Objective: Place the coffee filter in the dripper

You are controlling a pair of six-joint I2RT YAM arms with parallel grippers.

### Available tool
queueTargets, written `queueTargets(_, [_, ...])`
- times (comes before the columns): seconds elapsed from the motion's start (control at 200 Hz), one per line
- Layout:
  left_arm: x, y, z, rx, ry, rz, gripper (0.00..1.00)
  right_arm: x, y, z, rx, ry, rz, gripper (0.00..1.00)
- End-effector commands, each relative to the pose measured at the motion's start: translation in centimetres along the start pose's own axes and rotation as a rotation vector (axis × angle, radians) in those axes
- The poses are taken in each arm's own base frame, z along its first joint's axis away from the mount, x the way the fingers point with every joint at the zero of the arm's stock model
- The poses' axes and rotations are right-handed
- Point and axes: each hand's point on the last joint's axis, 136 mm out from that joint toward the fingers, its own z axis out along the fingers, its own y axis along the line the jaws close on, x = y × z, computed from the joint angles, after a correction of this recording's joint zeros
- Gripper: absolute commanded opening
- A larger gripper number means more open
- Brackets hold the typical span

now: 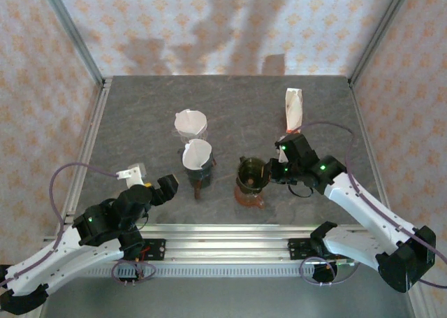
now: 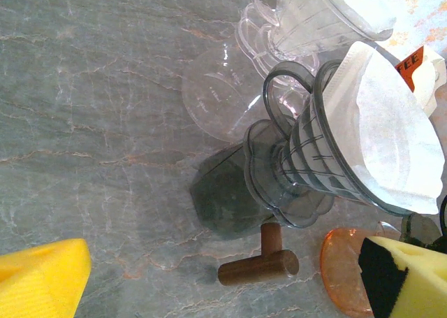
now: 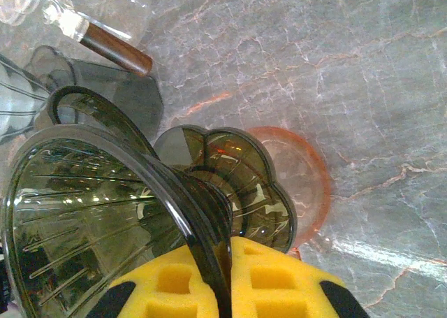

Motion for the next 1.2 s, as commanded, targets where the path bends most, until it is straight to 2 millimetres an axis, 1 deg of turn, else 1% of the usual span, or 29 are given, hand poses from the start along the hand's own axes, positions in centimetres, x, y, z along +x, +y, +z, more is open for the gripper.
queueTargets(0.0, [-0.4,1.0,0.0,-0.038,-0.031,-0.008,1.00,0.5,-0.1,0.1,0.007,0.015,-0.002,0.02])
queueTargets(0.495, [-0.1,1.1,0.3,-0.040,-0.027,-0.008,1.00,0.9,-0.4,1.0,0.018,0.032,0.001,0.04])
queueTargets(0.581, [-0.1,1.1,0.3,-0.040,-0.029,-0.009,1.00,1.0,-0.5,1.1,0.020,0.033,0.004,0.06])
queueTargets(0.736, [0.0,1.2,0.3,-0.041,-0.025,-0.007,1.00,0.9,-0.5,1.1,0.025,0.029,0.003,0.13])
queueTargets(0.856, [0.1,1.2,0.3,-0.043,-0.024,-0.008,1.00,0.9,-0.6,1.2,0.032,0.031,0.005,0.23])
queueTargets(1.011, [0.0,1.2,0.3,-0.041,-0.027,-0.009,1.00,0.8,-0.6,1.0,0.032,0.025,0.002,0.44])
queueTargets(1.146, [-0.1,1.2,0.2,-0.040,-0.029,-0.010,1.00,0.4,-0.5,0.6,0.040,0.008,-0.005,0.58])
queueTargets(1.196, [-0.1,1.3,0.3,-0.044,-0.030,-0.007,1.00,0.3,-0.5,0.5,0.042,0.000,-0.007,0.62])
